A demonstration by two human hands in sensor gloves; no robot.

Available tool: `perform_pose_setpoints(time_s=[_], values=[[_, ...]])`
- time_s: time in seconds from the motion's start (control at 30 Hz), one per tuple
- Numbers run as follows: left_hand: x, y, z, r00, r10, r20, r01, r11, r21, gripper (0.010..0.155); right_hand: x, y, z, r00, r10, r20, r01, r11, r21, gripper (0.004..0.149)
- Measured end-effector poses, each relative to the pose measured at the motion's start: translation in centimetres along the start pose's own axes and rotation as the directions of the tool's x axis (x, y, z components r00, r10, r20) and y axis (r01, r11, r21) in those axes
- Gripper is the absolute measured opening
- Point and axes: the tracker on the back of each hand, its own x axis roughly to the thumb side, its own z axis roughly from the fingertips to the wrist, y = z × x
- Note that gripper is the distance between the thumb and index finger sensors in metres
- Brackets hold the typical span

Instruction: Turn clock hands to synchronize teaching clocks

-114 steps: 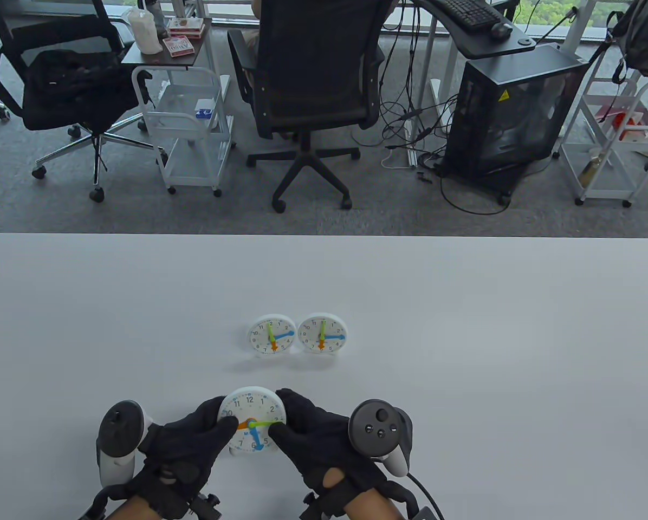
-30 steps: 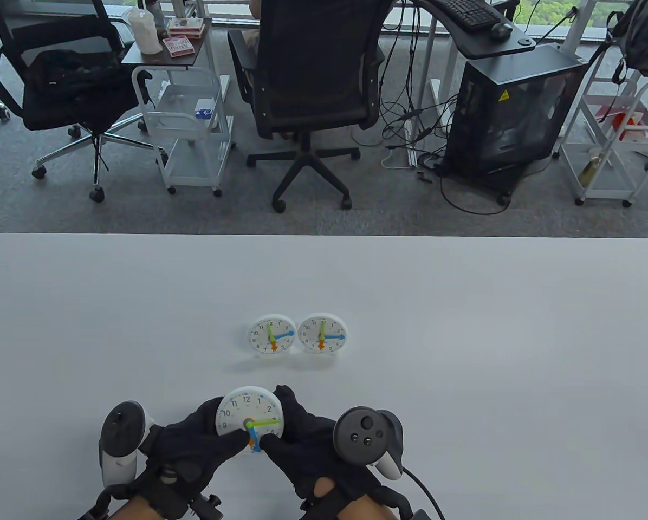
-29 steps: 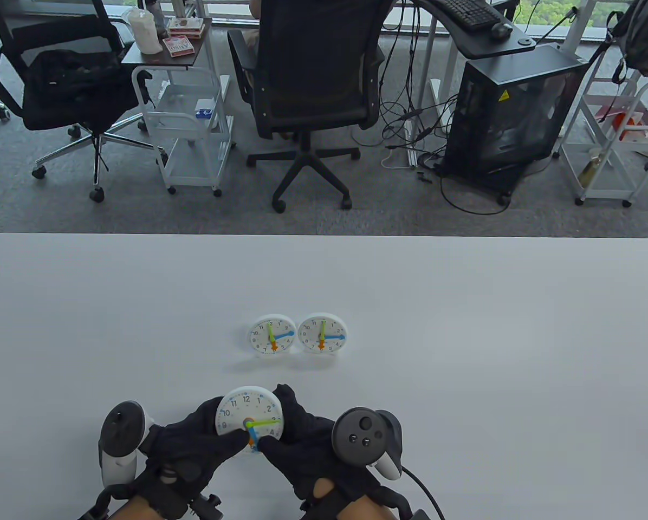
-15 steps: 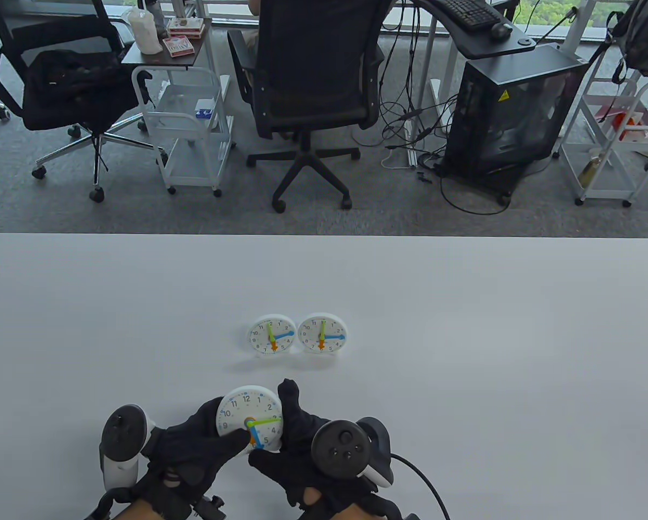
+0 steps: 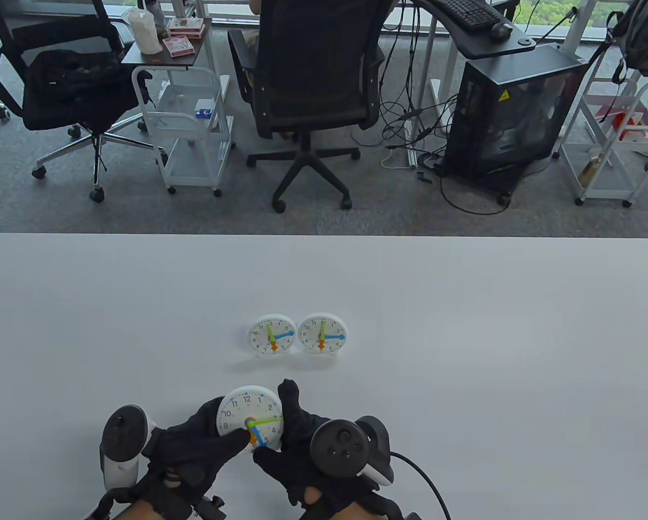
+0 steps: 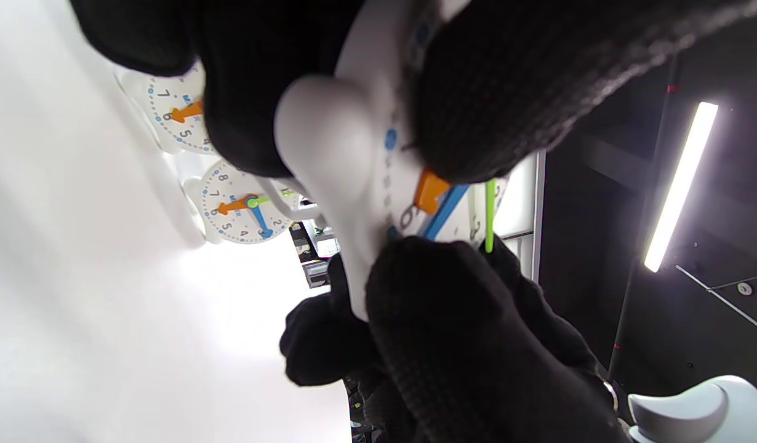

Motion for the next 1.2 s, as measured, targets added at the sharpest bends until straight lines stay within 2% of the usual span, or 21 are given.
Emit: perform_pose_setpoints(time_s=[1.2], values=[[-0.01,-0.13,-0.04,1.000,0.019,0.002,-0.019,1.000,-0.016,0.062,-0.32,-0.76,0.12,0.997,-0.060,0.044,0.062,0.997,-0.040,0.076]])
